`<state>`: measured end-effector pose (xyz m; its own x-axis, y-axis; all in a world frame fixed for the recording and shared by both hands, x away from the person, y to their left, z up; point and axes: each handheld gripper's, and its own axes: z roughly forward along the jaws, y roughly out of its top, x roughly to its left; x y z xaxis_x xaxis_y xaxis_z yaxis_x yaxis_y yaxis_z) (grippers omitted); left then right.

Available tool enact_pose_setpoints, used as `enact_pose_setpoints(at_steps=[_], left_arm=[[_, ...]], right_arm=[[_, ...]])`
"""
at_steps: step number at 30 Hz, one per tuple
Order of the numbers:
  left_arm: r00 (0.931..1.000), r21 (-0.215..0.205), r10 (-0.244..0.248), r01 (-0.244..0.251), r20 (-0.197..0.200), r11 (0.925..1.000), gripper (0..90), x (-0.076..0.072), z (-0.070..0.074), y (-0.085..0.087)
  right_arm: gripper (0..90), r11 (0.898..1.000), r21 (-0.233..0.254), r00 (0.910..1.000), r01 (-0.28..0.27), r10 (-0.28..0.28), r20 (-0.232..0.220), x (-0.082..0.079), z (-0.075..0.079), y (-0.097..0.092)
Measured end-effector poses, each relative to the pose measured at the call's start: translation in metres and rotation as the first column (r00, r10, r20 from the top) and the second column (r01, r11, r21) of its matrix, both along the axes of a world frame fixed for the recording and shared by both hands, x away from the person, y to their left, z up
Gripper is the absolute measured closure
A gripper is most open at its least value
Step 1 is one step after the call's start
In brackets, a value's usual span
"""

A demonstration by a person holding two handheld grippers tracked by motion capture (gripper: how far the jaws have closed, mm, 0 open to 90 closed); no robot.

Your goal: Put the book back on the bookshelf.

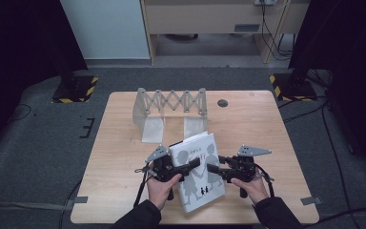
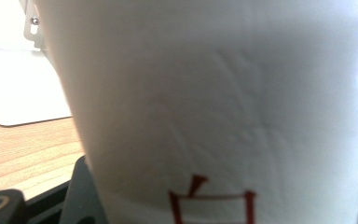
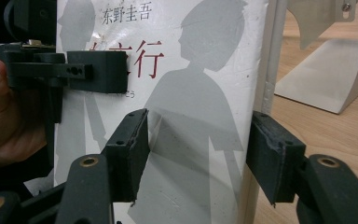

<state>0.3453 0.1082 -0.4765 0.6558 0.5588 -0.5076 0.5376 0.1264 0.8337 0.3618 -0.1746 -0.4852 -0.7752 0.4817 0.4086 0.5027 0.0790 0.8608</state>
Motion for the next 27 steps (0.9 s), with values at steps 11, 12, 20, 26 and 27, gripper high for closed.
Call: enact_pose_setpoints(at_steps=[11,12,20,26,27], left_arm=[[1.0,0.002,0.004,-0.004,-0.003,1.0,36.4,0.0014,-0.0018,-0.0011],[1.0,0.002,0.003,-0.003,-0.002,1.0,36.3,0.0015,-0.0019,-0.0011],[0.9992,-0.023,-0.008,0.007,-0.039,0.9997,40.6,0.002,-0.0008,0.0006],[0.998,-0.06,-0.023,0.02,-0.059,0.998,48.5,0.0018,0.0042,0.0036],[0.998,-0.058,-0.026,0.023,-0.057,0.9981,48.9,0.0015,0.0054,0.0032]], right_arm=[[42.2,1.0,-0.016,0.9999,-0.005,0.005,0.014,-0.0012,0.0012,0.0014],[42.3,1.0,-0.017,0.9999,-0.004,0.004,0.014,-0.0011,0.0011,0.0015],[42.0,1.0,-0.01,0.9999,-0.007,0.007,0.011,-0.0005,0.0006,0.0014],[39.9,1.0,0.008,1.0,-0.003,0.003,0.001,0.0004,-0.0011,0.0002],[39.5,1.0,0.014,1.0,-0.008,0.008,0.004,0.0007,-0.0012,-0.0006]])
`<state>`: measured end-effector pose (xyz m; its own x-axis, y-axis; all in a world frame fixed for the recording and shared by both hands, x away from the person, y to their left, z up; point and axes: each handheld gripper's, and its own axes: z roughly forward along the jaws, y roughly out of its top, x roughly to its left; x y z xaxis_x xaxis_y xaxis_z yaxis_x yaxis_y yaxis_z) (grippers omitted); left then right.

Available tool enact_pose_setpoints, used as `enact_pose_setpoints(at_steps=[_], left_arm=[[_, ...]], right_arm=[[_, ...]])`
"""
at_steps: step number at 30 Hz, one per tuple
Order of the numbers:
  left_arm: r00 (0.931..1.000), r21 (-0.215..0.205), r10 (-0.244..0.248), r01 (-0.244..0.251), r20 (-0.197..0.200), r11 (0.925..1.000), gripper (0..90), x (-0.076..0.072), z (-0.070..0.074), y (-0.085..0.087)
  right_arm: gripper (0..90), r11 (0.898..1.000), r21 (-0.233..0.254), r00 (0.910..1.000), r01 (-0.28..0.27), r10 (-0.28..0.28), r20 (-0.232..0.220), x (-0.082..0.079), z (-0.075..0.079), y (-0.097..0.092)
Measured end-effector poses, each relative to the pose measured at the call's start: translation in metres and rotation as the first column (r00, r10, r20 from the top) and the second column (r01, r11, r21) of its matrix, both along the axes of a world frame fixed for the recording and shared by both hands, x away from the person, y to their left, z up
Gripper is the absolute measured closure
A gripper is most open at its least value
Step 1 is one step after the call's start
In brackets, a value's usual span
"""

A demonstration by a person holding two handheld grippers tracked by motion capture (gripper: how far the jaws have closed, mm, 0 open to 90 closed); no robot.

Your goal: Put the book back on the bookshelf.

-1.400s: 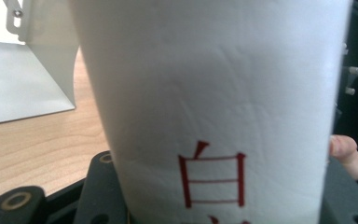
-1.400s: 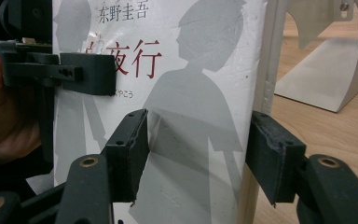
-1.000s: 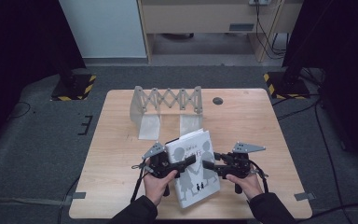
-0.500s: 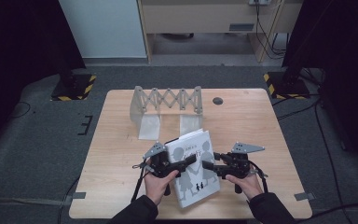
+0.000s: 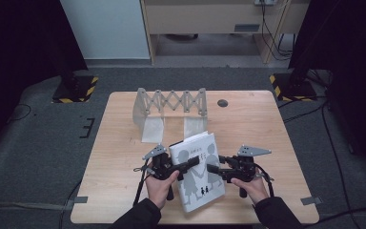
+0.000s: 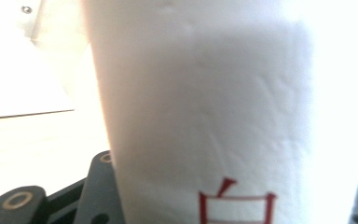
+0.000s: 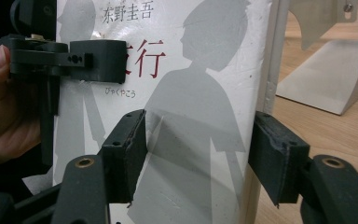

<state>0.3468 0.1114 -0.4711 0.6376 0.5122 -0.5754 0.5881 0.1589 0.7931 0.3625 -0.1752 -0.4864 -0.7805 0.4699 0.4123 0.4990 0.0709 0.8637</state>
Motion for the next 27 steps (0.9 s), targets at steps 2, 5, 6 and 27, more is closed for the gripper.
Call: enact_pose_setpoints(at_steps=[2,5,6,27], left_arm=[[0.9999,0.006,-0.012,0.012,0.01,0.9999,49.7,-0.001,0.003,-0.001],[0.9992,0.023,-0.027,0.026,0.028,0.9994,50.3,-0.003,0.008,-0.002],[0.9988,0.033,-0.031,0.029,0.037,0.999,50.4,-0.003,0.009,-0.002],[0.9828,0.211,0.034,-0.073,0.182,0.9747,51.4,-0.003,0.055,0.028]], right_arm=[[39.1,1.0,0.014,1.0,-0.005,0.005,-0.005,0.0,0.0,-0.002],[37.2,1.0,0.031,1.0,-0.001,0.001,-0.002,0.001,0.002,-0.005],[34.9,1.0,0.031,1.0,0.001,-0.001,-0.003,0.002,0.002,-0.006],[22.4,0.929,-0.248,0.9608,0.276,-0.274,0.046,0.016,-0.01,-0.048]])
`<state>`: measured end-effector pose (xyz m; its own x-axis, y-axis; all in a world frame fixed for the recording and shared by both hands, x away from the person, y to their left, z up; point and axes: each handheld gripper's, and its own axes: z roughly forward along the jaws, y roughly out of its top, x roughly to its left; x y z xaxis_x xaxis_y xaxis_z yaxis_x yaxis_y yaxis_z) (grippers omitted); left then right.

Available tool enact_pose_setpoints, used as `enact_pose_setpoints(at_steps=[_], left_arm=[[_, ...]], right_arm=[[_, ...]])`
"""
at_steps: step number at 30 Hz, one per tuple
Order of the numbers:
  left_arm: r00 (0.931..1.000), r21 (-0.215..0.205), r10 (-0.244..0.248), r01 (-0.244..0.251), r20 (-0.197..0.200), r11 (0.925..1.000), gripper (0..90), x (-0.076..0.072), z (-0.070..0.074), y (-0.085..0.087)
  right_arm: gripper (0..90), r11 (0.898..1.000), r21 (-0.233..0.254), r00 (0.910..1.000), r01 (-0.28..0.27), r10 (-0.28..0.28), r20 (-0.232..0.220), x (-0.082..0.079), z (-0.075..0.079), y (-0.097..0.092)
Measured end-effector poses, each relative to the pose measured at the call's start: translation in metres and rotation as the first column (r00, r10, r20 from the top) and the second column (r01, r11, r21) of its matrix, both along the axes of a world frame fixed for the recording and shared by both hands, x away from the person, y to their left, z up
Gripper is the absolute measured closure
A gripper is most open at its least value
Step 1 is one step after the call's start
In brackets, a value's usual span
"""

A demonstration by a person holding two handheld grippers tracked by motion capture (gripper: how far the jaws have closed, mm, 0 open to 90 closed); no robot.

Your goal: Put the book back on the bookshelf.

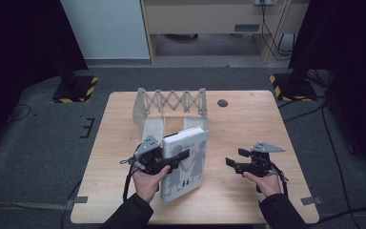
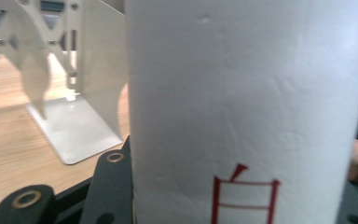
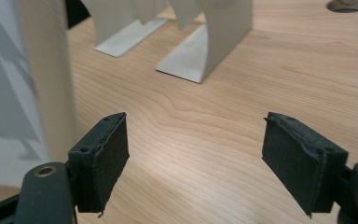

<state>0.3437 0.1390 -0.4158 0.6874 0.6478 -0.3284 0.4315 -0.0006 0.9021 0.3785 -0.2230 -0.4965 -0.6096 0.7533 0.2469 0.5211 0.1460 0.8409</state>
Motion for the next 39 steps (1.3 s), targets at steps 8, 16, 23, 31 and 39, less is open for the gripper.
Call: enact_pose_setpoints(at_steps=[8,16,23,31,39], left_arm=[[0.9958,0.025,0.082,-0.084,0.04,0.9962,51.4,0.004,0.016,0.027],[0.9831,0.037,0.176,-0.178,0.052,0.9834,51.4,0.011,0.023,0.055],[0.9706,0.04,0.233,-0.236,0.059,0.971,51.4,0.016,0.026,0.072],[0.9534,0.045,0.288,-0.293,0.089,0.9551,51.4,0.02,0.034,0.089],[0.9368,0.052,0.336,-0.342,0.096,0.9383,51.5,0.027,0.036,0.101]], right_arm=[[20.8,0.981,-0.176,0.9957,0.084,-0.089,-0.024,0.004,-0.009,-0.008],[14.4,0.94,-0.316,0.9904,0.128,-0.138,-0.009,0.006,-0.018,-0.016],[12.1,0.919,-0.362,0.9842,0.154,-0.175,-0.026,0.009,-0.025,-0.023],[9.4,0.905,-0.406,0.9839,0.132,-0.169,-0.058,0.01,-0.032,-0.023],[7.6,0.909,-0.395,0.982,0.13,-0.173,-0.075,0.012,-0.036,-0.024]])
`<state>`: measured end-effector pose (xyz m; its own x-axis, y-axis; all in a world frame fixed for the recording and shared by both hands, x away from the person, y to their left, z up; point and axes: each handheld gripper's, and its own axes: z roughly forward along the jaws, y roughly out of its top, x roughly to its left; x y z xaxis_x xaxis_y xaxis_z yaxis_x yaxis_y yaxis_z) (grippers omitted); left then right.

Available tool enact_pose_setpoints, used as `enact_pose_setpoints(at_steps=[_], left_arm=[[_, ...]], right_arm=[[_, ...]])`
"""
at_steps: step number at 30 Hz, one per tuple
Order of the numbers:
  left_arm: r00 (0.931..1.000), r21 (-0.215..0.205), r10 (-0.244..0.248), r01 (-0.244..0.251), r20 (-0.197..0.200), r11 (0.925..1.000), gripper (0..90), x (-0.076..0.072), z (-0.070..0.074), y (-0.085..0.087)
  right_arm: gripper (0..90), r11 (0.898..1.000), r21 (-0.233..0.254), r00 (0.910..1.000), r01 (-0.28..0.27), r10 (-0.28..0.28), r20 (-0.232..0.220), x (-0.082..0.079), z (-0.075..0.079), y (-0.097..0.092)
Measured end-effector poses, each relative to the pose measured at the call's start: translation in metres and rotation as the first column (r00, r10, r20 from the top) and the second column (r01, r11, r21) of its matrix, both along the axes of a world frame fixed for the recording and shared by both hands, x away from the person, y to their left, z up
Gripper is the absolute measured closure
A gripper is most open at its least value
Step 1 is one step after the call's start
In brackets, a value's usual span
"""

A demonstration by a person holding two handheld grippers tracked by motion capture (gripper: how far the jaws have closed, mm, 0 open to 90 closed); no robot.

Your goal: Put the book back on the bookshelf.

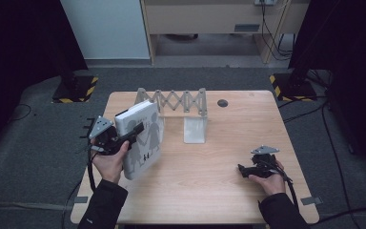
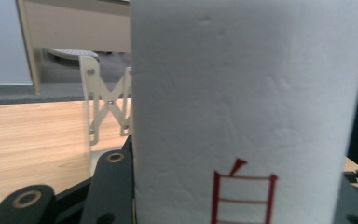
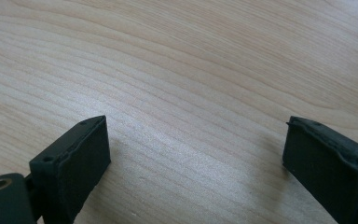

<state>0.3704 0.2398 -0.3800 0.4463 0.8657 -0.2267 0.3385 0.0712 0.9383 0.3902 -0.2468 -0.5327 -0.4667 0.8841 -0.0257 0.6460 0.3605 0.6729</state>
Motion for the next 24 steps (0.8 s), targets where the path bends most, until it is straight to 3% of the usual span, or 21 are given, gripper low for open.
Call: enact_pose_setpoints(at_steps=[3,10,24], left_arm=[[0.9999,0.007,0.012,-0.012,-0.001,0.9999,51.5,0.003,0.001,0.002],[0.9994,0.001,0.033,-0.033,-0.007,0.9995,51.5,0.016,0.0,0.004],[0.9977,-0.002,0.067,-0.067,-0.008,0.9977,51.5,0.042,-0.003,0.003]], right_arm=[[7.2,1.0,0.029,0.9999,0.013,-0.013,0.007,0.0,-0.002,-0.001],[4.6,0.999,0.045,0.9995,0.022,-0.023,0.02,-0.001,-0.005,0.0],[3.7,0.998,0.052,0.9992,0.027,-0.028,0.029,-0.001,-0.006,0.001]])
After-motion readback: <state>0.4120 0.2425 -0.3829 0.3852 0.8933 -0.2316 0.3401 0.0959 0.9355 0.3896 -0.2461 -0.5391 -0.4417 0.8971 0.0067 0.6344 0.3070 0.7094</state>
